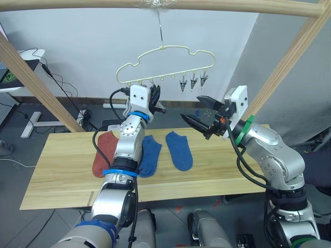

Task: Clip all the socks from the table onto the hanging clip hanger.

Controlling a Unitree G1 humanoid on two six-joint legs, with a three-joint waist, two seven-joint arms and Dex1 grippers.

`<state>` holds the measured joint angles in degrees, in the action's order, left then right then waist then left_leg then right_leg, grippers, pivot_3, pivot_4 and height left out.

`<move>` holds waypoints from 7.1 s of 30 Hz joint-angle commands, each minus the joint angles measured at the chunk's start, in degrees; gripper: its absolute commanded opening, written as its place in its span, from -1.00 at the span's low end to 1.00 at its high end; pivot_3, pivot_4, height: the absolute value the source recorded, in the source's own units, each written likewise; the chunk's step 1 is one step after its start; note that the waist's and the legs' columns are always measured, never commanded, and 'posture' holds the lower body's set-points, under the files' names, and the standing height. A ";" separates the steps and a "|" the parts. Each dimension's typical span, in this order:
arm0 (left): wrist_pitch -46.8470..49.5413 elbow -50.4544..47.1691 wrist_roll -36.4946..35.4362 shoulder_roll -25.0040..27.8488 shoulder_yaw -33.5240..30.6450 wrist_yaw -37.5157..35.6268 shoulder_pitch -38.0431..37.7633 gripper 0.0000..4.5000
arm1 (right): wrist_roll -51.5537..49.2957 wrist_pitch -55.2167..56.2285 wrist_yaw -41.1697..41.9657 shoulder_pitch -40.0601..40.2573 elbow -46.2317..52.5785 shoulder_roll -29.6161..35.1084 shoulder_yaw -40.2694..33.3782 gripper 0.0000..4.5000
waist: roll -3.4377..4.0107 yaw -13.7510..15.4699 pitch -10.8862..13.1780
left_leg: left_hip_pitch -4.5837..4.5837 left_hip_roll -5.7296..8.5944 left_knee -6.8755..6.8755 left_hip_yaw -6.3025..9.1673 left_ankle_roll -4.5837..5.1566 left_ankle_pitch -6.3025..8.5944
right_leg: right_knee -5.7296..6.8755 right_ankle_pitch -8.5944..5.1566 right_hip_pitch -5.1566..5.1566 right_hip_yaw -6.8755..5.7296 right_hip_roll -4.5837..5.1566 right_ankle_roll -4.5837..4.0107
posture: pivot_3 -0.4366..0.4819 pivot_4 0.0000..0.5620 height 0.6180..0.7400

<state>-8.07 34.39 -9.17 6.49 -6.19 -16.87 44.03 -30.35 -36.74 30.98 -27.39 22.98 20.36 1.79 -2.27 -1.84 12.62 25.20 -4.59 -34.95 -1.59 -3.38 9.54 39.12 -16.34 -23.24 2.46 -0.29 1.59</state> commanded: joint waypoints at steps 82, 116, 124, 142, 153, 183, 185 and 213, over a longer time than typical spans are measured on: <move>61.93 -37.84 -37.30 12.16 -14.31 -3.54 -8.88 -0.98 | 35.45 32.28 -5.45 -19.45 -92.14 -19.87 11.12 -0.35 | -0.04 0.34 -0.05 | -0.46 0.00 -0.10 0.06 0.01 -0.05 | 0.82 -0.04 0.12 0.02 0.04 -0.09 | 0.13 -0.30 1.00; 73.17 -29.86 -58.47 8.12 -22.25 12.79 -4.62 -0.98 | 29.90 2.82 -4.41 7.89 -2.22 -12.91 12.56 -0.99 | -0.04 0.13 -0.05 | -0.33 0.02 0.07 0.09 -0.12 -0.09 | 0.42 -0.07 0.04 0.05 0.01 -0.03 | -0.03 -0.29 1.00; 72.55 -30.05 -58.36 8.54 -21.36 11.67 -5.65 -0.98 | 29.37 3.37 -5.27 5.76 -3.74 -14.75 13.35 -0.99 | -0.04 0.16 -0.05 | -0.31 0.01 0.07 0.09 -0.12 -0.09 | 0.38 -0.08 0.04 0.04 0.01 -0.02 | 0.00 -0.25 1.00; 71.27 -31.06 -60.01 8.49 -20.93 12.89 -5.98 -0.98 | 27.88 3.80 -6.71 2.91 -7.43 -17.26 13.82 -0.99 | -0.05 0.20 -0.04 | -0.29 0.00 0.12 0.09 -0.12 -0.09 | 0.27 -0.10 0.04 0.03 0.01 0.02 | 0.01 -0.23 1.00; 68.83 -33.30 -58.01 9.03 -17.43 10.13 -7.01 -0.98 | 27.70 4.73 -8.76 -0.60 -10.63 -20.06 13.12 -0.99 | -0.04 0.21 -0.04 | -0.24 0.00 0.18 0.09 -0.11 -0.09 | 0.13 -0.09 0.04 0.01 0.02 0.00 | 0.00 -0.24 1.00; 66.37 -56.15 -52.34 24.98 -12.65 -1.23 -25.88 1.00 | 18.87 6.49 -5.34 0.30 -18.70 -17.18 5.48 0.98 | -0.06 0.47 -0.01 | -0.15 0.01 0.45 0.04 -0.11 -0.07 | -0.13 -0.06 -0.02 -0.04 0.17 -0.09 | 0.08 -0.26 1.00; 62.94 -58.89 -48.90 25.46 -10.93 -2.92 -27.22 1.00 | 17.95 6.06 -5.25 0.53 -17.13 -15.37 3.69 0.98 | -0.05 0.52 -0.01 | -0.15 0.01 0.47 0.03 -0.11 -0.07 | -0.14 -0.07 -0.03 -0.03 0.17 -0.10 | 0.10 -0.26 1.00; 54.97 -65.71 -39.97 25.70 -10.56 -3.64 -32.12 1.00 | 19.45 14.51 -15.87 -9.87 -22.63 -18.98 0.52 0.35 | 0.01 1.06 0.04 | -0.18 -0.01 0.75 -0.06 -0.11 -0.07 | -0.16 -0.10 -0.11 0.01 0.15 -0.14 | 0.20 -0.28 1.00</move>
<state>50.60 -27.32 -48.86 32.18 -15.23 -18.66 12.71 -11.45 -23.98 15.91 -36.02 -0.30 1.73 1.99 -2.26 -0.78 12.66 25.02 -4.60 -34.20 -1.65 -3.49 9.48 38.96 -16.44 -23.36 2.47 -0.14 1.45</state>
